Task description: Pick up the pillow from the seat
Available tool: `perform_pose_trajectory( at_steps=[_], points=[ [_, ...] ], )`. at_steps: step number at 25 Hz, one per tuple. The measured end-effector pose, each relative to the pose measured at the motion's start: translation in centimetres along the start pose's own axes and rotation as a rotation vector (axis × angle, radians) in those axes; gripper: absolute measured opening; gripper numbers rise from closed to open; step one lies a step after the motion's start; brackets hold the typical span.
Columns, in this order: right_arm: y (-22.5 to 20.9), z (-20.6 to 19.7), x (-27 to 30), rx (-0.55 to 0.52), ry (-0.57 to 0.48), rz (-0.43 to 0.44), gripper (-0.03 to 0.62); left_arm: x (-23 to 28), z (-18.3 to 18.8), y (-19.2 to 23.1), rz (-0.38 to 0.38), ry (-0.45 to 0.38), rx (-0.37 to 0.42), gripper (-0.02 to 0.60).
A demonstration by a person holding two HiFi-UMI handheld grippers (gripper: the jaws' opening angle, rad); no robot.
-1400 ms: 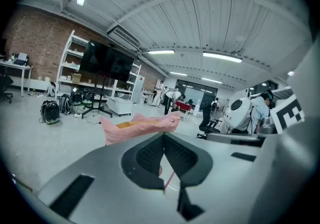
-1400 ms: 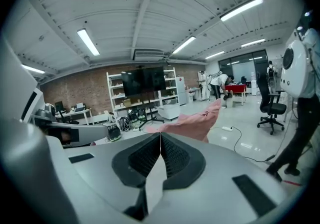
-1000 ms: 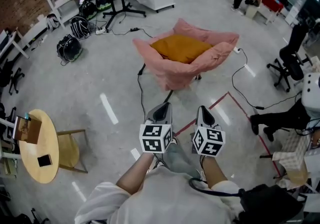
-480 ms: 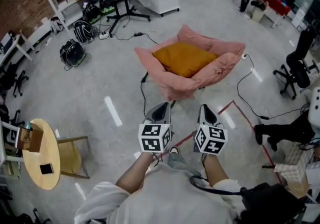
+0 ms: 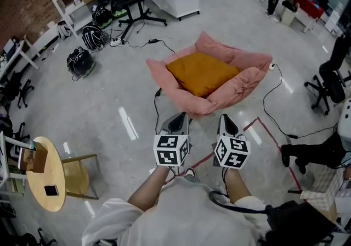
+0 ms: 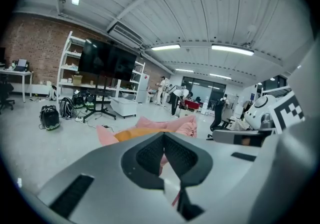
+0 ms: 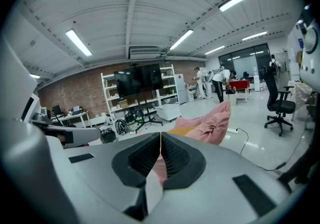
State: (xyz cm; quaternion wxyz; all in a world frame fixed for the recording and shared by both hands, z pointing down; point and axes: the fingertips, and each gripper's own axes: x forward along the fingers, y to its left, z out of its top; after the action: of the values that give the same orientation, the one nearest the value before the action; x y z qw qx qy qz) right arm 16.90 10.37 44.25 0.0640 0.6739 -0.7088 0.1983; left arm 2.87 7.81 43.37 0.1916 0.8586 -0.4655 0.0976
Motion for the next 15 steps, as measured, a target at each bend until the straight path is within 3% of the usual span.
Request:
perform_pose_trajectory(
  at_steps=[15],
  points=[
    [-1.5,0.1,5.8,0.021,0.052,0.042,0.031,4.9,0.5,2.5,0.046,0.031,-0.025,0.006]
  ],
)
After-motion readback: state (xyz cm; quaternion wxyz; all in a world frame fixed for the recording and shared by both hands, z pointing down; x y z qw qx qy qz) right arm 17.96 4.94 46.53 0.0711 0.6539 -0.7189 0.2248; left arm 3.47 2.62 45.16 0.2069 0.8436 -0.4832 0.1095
